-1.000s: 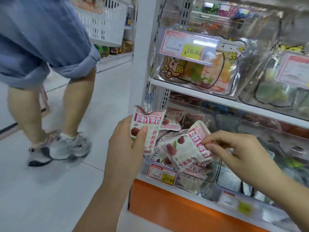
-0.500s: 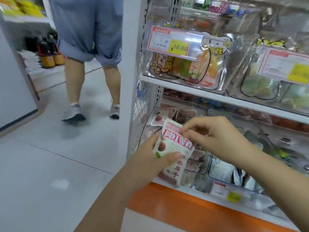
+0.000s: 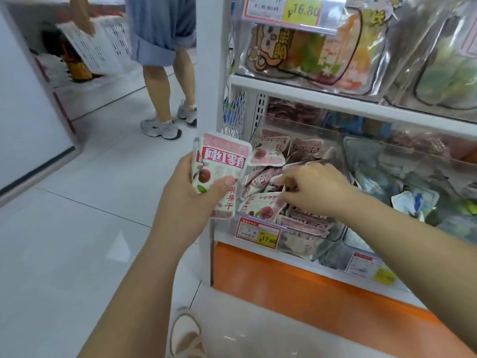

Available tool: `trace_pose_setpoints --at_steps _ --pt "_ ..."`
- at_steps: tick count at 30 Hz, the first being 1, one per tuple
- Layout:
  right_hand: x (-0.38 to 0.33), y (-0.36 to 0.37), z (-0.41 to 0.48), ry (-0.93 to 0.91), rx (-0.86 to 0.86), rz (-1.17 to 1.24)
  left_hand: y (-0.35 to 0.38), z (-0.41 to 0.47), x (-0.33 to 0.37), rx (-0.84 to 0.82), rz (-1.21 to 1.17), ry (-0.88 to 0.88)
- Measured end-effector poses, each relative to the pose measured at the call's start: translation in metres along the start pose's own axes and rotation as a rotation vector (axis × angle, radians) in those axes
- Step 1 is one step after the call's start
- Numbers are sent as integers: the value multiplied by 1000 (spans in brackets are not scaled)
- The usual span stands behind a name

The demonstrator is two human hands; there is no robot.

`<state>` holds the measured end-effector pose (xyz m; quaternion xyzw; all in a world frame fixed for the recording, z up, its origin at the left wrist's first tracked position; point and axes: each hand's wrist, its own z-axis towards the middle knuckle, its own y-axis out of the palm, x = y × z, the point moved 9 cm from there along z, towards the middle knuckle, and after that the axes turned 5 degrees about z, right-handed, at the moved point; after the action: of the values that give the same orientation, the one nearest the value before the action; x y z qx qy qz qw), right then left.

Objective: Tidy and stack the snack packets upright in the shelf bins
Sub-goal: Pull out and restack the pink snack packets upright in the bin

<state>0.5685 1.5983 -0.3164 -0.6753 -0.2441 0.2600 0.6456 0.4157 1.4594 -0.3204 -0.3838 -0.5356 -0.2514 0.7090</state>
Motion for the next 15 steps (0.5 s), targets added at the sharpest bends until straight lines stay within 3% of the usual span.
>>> trace_pose_setpoints --at_steps 3,5,11,15 --pt "6 21 14 95 -149 33 2 3 -1 0 8 4" --pt "9 31 20 118 -161 156 4 3 -3 -9 21 4" --pt "5 19 12 78 11 664 7 3 -3 -22 31 24" --pt "26 -9 -16 122 262 963 12 2 -2 -29 41 21"
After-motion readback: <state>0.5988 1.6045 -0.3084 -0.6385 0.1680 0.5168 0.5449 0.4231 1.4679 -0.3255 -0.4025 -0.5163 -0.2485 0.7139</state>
